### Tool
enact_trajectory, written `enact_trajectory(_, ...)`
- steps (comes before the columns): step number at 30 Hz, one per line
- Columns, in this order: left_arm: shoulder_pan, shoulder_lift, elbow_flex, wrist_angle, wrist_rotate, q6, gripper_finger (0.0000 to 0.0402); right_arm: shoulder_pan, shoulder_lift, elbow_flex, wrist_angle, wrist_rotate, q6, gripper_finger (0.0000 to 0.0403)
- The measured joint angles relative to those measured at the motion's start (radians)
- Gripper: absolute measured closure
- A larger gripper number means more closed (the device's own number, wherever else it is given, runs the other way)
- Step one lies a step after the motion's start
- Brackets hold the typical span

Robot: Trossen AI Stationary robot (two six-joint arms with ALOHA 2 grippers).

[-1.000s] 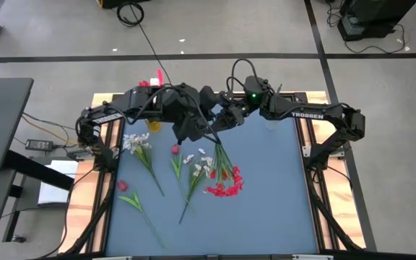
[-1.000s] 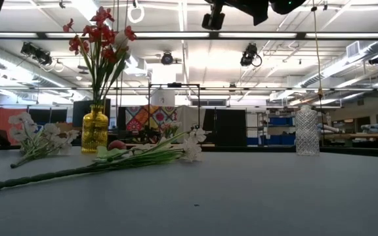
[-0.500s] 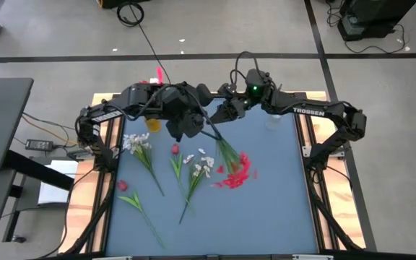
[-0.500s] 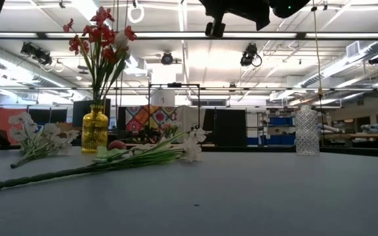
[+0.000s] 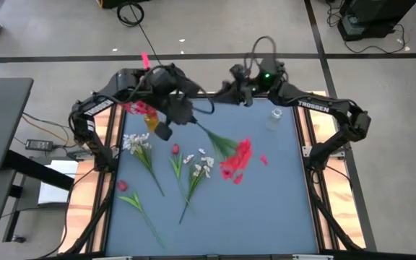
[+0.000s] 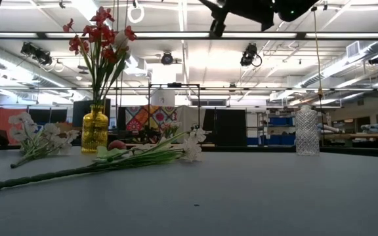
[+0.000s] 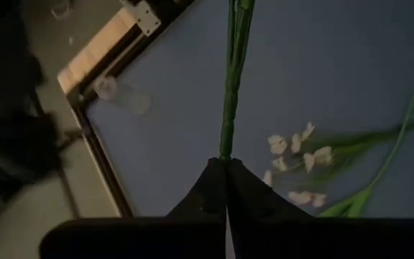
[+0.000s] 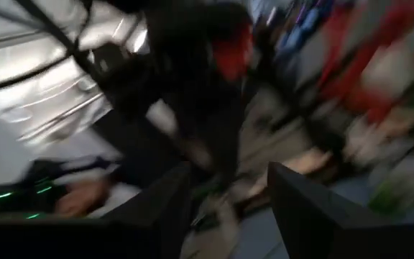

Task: Sort flowers into vase by color
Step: Put the red flowers into the yellow transparent flower vase

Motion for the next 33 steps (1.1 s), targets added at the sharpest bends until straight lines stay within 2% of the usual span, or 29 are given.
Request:
enact_trajectory(3, 0.049, -0.013, -0.001, 0.0, 0.018, -0.109, 0.0401, -0.039, -0.042, 0.0, -0.021, 0.113, -0.122, 0.0211)
enact_trajectory(5, 0.093, -0.032, -0.001, -0.002, 0.02, -0.24, 0.0401, -0.066, -0.077, 0.0, -0.075, 0.192, -0.22, 0.0211)
enact_trajectory(8, 0.147, -0.044, 0.001, 0.026, 0.021, -0.498, 0.0401, -0.092, -0.133, 0.0, -0.228, 0.357, -0.395, 0.0211)
enact_trajectory(11, 0.164, -0.065, -0.001, 0.05, 0.032, -0.627, 0.0401, -0.099, -0.162, 0.0, -0.398, 0.548, -0.515, 0.0211)
enact_trajectory(12, 0.16, -0.071, 0.0, 0.083, 0.035, -0.66, 0.0401, -0.105, -0.163, -0.002, -0.439, 0.581, -0.537, 0.0211)
enact_trajectory(14, 0.158, -0.084, 0.001, 0.122, 0.038, -0.715, 0.0401, -0.114, -0.151, -0.019, -0.479, 0.577, -0.548, 0.0211)
enact_trajectory(17, 0.159, -0.085, 0.001, 0.175, 0.011, -0.81, 0.0401, -0.123, -0.123, -0.065, -0.457, 0.472, -0.499, 0.0211)
enact_trajectory(22, 0.153, -0.087, -0.05, 0.213, -0.069, -0.937, 0.0401, -0.047, -0.106, -0.128, -0.201, 0.362, -0.394, 0.0211)
enact_trajectory(26, 0.135, -0.086, -0.15, 0.227, -0.073, -0.988, 0.0401, 0.032, -0.107, -0.135, -0.024, 0.385, -0.37, 0.0211)
enact_trajectory(33, 0.064, -0.102, -0.317, 0.382, -0.076, -1.009, 0.0401, 0.091, -0.107, -0.136, 0.006, 0.465, -0.378, 0.0213)
